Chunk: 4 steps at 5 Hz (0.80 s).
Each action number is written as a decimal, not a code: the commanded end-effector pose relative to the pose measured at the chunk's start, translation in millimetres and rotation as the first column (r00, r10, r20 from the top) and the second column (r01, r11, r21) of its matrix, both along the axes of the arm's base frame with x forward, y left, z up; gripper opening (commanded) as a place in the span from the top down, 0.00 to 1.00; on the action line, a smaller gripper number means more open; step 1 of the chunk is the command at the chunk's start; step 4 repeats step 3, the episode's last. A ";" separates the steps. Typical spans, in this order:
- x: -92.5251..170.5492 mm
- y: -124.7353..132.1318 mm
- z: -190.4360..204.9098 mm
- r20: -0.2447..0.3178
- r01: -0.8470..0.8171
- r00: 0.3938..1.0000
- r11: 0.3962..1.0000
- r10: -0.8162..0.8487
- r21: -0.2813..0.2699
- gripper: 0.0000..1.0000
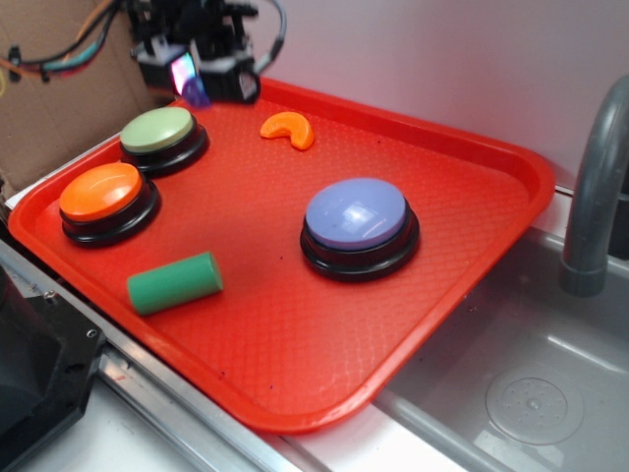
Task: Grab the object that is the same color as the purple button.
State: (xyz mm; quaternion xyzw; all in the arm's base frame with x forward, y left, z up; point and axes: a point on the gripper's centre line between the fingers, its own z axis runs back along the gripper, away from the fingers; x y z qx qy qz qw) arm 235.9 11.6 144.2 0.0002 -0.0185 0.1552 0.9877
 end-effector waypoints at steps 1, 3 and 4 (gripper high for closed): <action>16.5 15.7 75.1 0.086 -0.028 0.996 0.999 0.030 -0.024 1.00; 19.3 16.3 69.9 0.092 -0.058 0.994 0.997 0.053 0.055 1.00; 19.3 16.3 69.9 0.092 -0.058 0.994 0.997 0.053 0.055 1.00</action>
